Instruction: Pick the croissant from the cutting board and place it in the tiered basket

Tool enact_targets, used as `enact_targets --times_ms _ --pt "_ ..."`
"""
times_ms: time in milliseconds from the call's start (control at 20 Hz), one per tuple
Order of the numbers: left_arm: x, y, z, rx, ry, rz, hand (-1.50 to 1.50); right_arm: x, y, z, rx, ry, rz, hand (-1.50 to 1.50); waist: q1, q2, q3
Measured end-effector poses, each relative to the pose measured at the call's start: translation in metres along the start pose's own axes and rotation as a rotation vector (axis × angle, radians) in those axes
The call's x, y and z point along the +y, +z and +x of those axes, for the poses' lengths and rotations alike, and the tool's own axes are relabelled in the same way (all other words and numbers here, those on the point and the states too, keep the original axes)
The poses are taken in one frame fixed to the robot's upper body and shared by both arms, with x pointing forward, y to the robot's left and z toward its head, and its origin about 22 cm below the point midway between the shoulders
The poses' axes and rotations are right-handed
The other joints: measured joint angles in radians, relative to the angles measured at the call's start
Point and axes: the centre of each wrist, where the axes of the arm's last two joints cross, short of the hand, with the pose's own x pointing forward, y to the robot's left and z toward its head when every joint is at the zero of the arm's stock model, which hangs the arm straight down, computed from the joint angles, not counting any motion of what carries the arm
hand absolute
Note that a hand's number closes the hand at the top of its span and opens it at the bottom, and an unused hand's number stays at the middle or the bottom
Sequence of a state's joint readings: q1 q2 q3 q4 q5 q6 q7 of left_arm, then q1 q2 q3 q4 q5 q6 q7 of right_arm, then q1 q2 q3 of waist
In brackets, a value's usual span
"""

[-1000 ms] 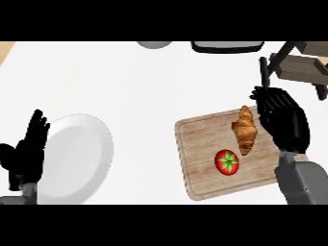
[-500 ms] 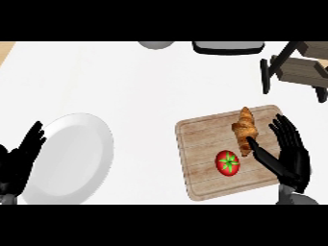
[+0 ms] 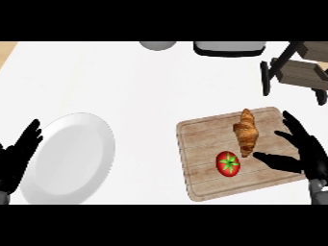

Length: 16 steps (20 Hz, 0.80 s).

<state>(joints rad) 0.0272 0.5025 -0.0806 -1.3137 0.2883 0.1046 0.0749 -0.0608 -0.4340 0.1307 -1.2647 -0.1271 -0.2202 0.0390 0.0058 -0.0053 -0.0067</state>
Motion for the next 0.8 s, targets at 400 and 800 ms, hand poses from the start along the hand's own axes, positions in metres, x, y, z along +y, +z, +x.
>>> enact_targets --times_ms 400,800 --pt "0.007 0.006 -0.003 0.005 0.007 -0.004 0.00 -0.014 -0.022 0.088 0.097 0.068 0.123 -1.50 -0.001 0.003 0.005" --pt "0.004 0.008 -0.002 0.002 0.002 -0.006 0.00 -0.015 -0.026 0.118 0.248 0.130 0.242 -1.50 -0.002 0.004 0.006"
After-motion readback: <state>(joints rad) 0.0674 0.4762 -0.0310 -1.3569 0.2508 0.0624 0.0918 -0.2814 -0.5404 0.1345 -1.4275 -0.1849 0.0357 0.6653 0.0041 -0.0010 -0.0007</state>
